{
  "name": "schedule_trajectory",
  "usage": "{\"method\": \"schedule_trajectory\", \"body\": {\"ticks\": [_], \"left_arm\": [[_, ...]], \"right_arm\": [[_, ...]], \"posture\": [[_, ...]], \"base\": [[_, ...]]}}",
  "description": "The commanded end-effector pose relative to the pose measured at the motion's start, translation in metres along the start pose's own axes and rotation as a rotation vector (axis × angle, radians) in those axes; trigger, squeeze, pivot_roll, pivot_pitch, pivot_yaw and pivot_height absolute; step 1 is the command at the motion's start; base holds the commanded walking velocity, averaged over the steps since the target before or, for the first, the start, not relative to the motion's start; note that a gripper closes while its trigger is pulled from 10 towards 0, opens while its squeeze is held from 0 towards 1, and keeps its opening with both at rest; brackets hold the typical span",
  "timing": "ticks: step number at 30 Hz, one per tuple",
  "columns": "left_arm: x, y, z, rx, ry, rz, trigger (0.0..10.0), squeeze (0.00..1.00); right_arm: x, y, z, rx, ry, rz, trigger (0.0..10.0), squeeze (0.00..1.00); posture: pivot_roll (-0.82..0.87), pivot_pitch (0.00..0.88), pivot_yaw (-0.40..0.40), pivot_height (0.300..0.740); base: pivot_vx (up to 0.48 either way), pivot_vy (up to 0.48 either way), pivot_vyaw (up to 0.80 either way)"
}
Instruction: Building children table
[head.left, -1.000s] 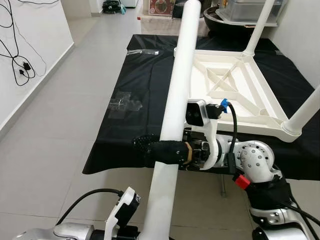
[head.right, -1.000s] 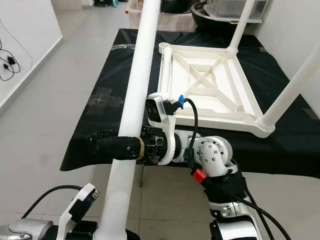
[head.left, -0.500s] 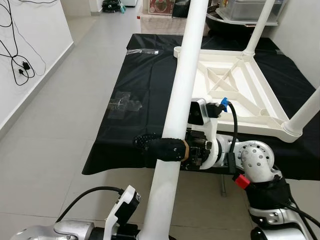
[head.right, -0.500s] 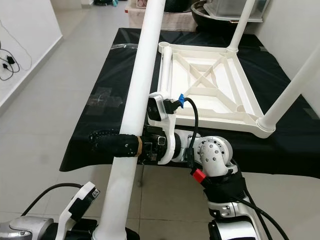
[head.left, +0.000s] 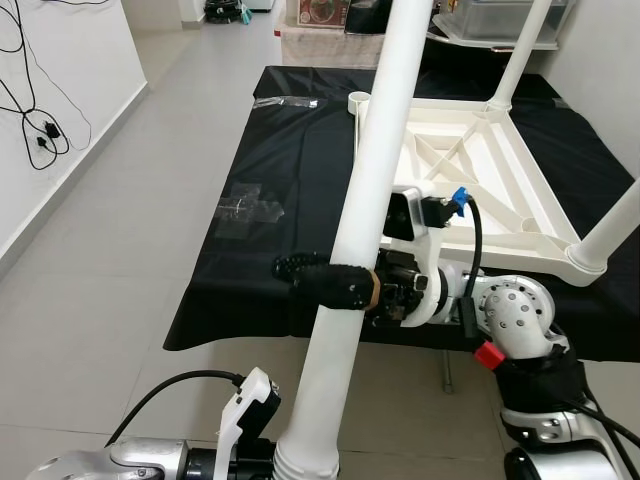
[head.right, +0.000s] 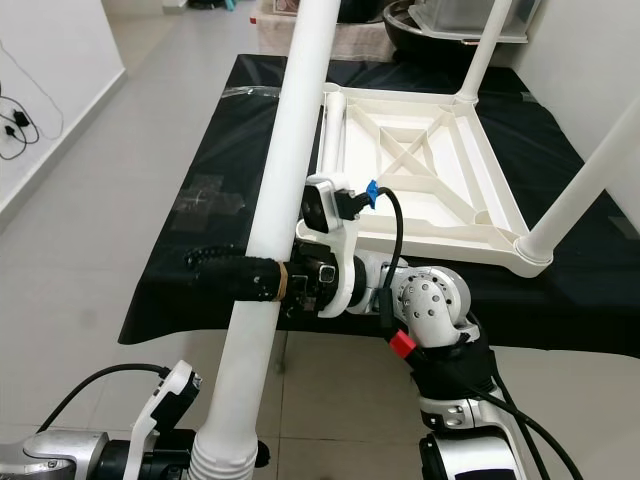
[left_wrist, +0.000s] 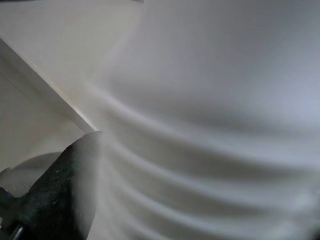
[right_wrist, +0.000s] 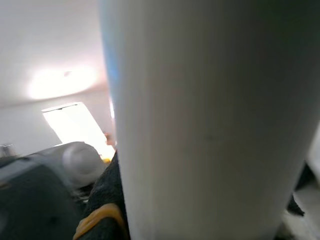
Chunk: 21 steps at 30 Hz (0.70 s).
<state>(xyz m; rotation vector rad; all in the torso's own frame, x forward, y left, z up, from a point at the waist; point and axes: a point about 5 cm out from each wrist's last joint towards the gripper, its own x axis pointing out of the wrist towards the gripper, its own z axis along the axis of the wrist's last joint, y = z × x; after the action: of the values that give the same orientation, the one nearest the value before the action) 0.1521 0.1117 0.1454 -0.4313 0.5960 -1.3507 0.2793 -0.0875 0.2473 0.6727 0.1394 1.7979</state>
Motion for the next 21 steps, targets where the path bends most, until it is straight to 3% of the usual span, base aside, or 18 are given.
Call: {"method": "schedule_trajectory", "body": {"ticks": [1, 8, 11, 12, 13, 14, 16, 17, 18, 19, 21], "left_arm": [[-0.001, -0.001, -0.002, 0.006, 0.003, 0.018, 10.0, 0.0], [-0.004, 0.008, 0.001, 0.063, -0.052, 0.158, 10.0, 0.0], [-0.008, 0.029, 0.005, 0.143, -0.101, 0.381, 10.0, 0.0], [-0.008, 0.029, 0.005, 0.143, -0.101, 0.381, 10.0, 0.0], [-0.01, 0.035, 0.009, 0.176, -0.134, 0.451, 10.0, 0.0], [-0.01, 0.035, 0.009, 0.176, -0.134, 0.451, 10.0, 0.0], [-0.012, 0.043, 0.019, 0.23, -0.2, 0.565, 10.0, 0.0], [-0.012, 0.043, 0.019, 0.23, -0.2, 0.565, 10.0, 0.0], [-0.012, 0.046, 0.031, 0.293, -0.26, 0.645, 10.0, 0.0], [-0.012, 0.046, 0.031, 0.293, -0.26, 0.645, 10.0, 0.0], [-0.009, 0.047, 0.057, 0.404, -0.388, 0.76, 10.0, 0.0]], "right_arm": [[-0.007, -0.006, 0.011, -0.075, -0.024, -0.062, 0.0, 0.0], [-0.031, -0.027, 0.031, -0.239, -0.016, -0.294, 0.0, 0.0], [-0.044, -0.039, 0.051, -0.365, -0.041, -0.521, 0.0, 0.0], [-0.044, -0.039, 0.051, -0.365, -0.041, -0.521, 0.0, 0.0], [-0.049, -0.045, 0.065, -0.442, -0.079, -0.658, 0.0, 0.0], [-0.049, -0.045, 0.065, -0.442, -0.079, -0.658, 0.0, 0.0], [-0.055, -0.048, 0.086, -0.584, -0.143, -0.846, 0.0, 0.0], [-0.055, -0.048, 0.086, -0.584, -0.143, -0.846, 0.0, 0.0], [-0.057, -0.045, 0.1, -0.697, -0.187, -0.962, 0.0, 0.0], [-0.057, -0.045, 0.1, -0.697, -0.187, -0.962, 0.0, 0.0], [-0.059, -0.039, 0.119, -0.873, -0.261, -1.114, 0.0, 0.0]], "posture": [[0.12, 0.107, -0.038, 0.74], [0.13, 0.099, -0.039, 0.74], [0.13, 0.096, -0.042, 0.74], [0.13, 0.096, -0.042, 0.74], [0.13, 0.09, -0.042, 0.74], [0.13, 0.09, -0.042, 0.74], [0.13, 0.085, -0.043, 0.74], [0.13, 0.085, -0.043, 0.74], [0.13, 0.086, -0.041, 0.74], [0.13, 0.086, -0.041, 0.74], [0.13, 0.082, -0.041, 0.74]], "base": [[0.0, 0.0, 0.0], [0.0, 0.0, 0.0], [0.0, 0.0, 0.0], [0.0, 0.0, 0.0], [0.0, 0.0, 0.0], [0.0, 0.0, 0.0], [0.0, 0.0, 0.0], [0.0, 0.0, 0.0], [0.0, 0.0, 0.0], [0.0, 0.0, 0.0], [0.0, 0.0, 0.0]]}}
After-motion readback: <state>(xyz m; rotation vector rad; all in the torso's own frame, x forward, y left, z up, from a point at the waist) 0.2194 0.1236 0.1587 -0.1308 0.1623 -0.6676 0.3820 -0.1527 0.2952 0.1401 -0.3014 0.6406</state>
